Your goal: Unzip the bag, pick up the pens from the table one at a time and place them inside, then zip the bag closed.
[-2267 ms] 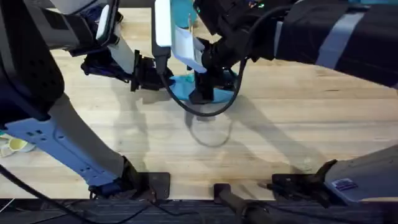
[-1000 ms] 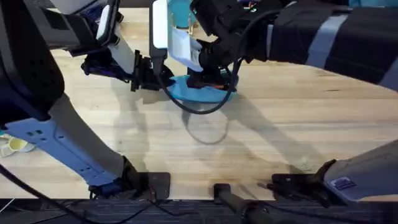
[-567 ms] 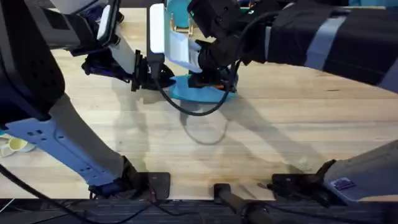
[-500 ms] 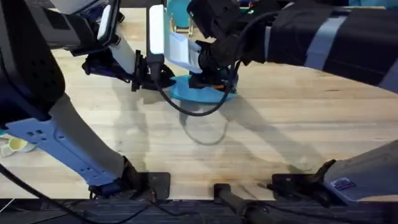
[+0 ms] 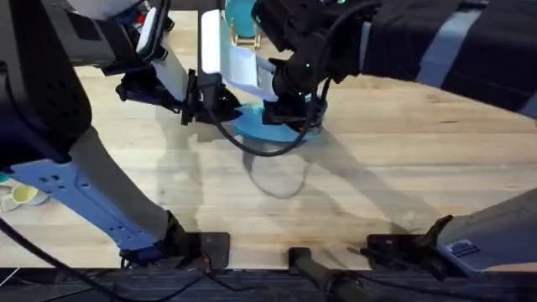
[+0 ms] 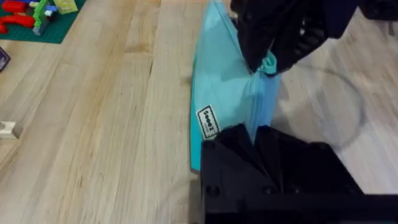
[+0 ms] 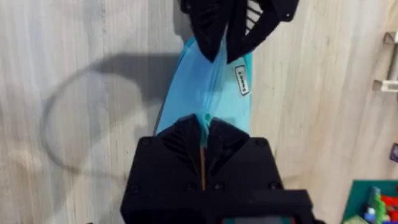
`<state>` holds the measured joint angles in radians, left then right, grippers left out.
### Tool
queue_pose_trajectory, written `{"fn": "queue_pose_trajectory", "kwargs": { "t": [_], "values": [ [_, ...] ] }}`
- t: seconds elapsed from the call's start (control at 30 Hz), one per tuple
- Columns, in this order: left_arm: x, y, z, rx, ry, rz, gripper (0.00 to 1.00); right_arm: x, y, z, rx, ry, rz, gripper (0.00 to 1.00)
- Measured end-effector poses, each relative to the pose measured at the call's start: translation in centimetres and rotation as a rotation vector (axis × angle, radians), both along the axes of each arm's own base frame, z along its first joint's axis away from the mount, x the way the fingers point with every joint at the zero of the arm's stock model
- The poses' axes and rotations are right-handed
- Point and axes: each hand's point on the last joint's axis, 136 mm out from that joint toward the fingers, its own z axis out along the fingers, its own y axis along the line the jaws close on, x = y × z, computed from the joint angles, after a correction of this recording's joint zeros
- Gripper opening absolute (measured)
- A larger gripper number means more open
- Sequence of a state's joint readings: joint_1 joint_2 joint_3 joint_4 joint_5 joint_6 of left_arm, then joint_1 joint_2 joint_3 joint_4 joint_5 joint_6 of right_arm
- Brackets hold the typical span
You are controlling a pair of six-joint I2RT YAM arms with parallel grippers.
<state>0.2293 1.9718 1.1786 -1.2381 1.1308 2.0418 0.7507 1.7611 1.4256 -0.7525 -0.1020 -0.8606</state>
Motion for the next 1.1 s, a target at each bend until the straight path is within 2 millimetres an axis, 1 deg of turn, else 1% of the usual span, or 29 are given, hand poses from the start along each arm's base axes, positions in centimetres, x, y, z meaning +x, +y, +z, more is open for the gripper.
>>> {"fn": "queue_pose_trajectory", "kwargs": {
  "t": [0.17,0.23,0.3,0.4,0.57,0.67,0.77,1.1],
  "values": [
    [0.1,-0.1,0.1,-0.007,-0.003,0.001,0.042,0.3,-0.6,1.0,-0.039,-0.012,-0.032,0.032],
    [0.3,0.2,-0.1,0.002,-0.012,0.008,0.042,0.0,-2.2,0.9,-0.102,-0.001,-0.058,0.031],
    [0.3,0.4,-0.1,0.004,-0.011,0.011,0.042,0.2,-2.8,0.8,-0.122,0.000,-0.076,0.031],
    [0.2,0.4,-0.1,0.004,-0.009,0.012,0.042,-0.3,-3.6,0.6,-0.153,0.025,-0.084,0.031],
    [0.2,0.4,-0.1,0.006,-0.008,0.011,0.042,-0.9,-4.2,0.4,-0.180,0.050,-0.089,0.031],
    [0.2,0.4,-0.1,0.007,-0.007,0.011,0.042,-1.1,-4.4,0.4,-0.187,0.058,-0.091,0.031],
    [0.2,0.4,-0.1,0.007,-0.007,0.011,0.042,-1.0,-5.1,0.4,-0.199,0.072,-0.106,0.031],
    [0.3,0.5,-0.1,0.008,-0.008,0.014,0.042,0.2,-9.6,0.0,-0.240,0.151,-0.255,0.030]
  ]
}}
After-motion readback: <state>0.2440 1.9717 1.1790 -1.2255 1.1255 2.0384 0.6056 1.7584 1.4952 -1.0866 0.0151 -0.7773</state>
